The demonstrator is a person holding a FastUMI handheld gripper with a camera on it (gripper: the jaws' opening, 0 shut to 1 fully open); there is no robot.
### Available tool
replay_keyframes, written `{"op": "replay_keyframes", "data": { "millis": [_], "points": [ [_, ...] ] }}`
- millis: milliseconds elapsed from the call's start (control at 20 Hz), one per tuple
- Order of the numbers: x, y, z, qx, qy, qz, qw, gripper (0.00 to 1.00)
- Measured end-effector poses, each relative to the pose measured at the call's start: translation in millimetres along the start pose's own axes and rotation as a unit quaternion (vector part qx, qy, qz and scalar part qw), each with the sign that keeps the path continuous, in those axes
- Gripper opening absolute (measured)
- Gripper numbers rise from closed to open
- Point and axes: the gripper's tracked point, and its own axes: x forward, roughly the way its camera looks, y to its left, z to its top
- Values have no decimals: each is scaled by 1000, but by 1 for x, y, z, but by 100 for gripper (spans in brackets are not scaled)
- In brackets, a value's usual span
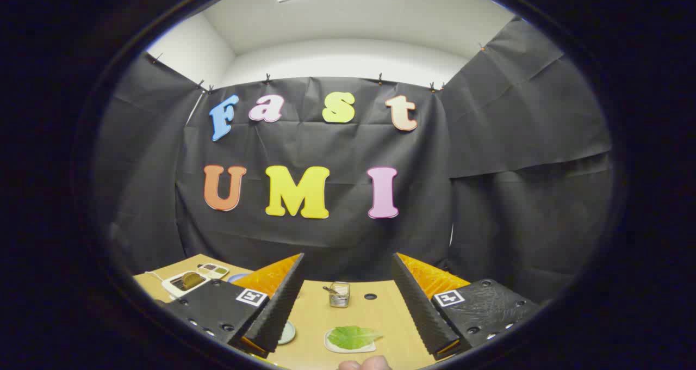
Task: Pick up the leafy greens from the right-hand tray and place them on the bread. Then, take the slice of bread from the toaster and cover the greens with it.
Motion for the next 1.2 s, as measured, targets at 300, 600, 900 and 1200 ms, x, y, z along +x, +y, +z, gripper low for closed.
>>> {"op": "replay_keyframes", "data": {
  "millis": [300, 600, 900, 1200],
  "points": [
    [-6, -4, -11, -11, 10, -4, 1000, 95],
    [-2, -17, -16, -7, 18, -12, 1000, 95],
    [9, -42, -43, 0, 42, -20, 999, 95],
    [43, -69, -138, -5, 118, -4, 993, 95]
  ]
}}
